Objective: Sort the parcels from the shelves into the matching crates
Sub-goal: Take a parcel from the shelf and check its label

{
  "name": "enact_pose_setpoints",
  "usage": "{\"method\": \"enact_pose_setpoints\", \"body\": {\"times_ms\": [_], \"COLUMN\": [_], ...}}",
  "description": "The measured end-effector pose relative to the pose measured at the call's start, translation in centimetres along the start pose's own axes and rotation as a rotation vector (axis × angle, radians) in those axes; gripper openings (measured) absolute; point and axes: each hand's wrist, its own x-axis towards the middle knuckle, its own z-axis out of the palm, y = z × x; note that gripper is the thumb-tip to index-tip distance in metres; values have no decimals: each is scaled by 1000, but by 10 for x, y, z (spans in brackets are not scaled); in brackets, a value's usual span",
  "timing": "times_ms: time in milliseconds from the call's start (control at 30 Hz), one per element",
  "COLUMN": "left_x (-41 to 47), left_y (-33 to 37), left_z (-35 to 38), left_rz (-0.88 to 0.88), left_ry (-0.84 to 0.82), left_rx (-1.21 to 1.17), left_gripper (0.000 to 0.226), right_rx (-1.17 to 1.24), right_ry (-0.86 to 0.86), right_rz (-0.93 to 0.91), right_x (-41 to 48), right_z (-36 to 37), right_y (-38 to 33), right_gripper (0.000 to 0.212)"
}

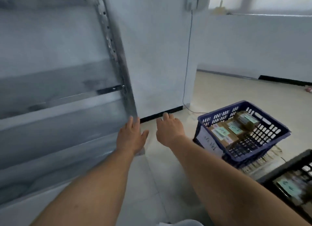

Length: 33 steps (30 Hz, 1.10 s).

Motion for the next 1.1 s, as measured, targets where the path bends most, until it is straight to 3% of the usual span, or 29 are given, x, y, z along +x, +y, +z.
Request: {"method": "enact_pose_setpoints", "body": {"times_ms": [300, 633, 867, 1100], "left_x": [-68, -155, -158, -107], "left_y": [-223, -386, -484, -591], "left_z": [-63, -108, -126, -163], "left_rz": [-368, -752, -904, -929], "left_ry": [146, 330, 349, 288], "left_rx": [6, -7, 1, 23], "left_gripper": [80, 80, 78, 76], "right_rx": [-13, -42, -42, 31], "right_ry": [108, 102, 82, 63], "right_rz": [-414, -782, -912, -901], "right_x": [49, 71, 119, 211], "right_z": [-20, -24, -16, -21], "right_y": [-227, -429, -539, -634], "right_gripper": [46, 40, 42, 42]}}
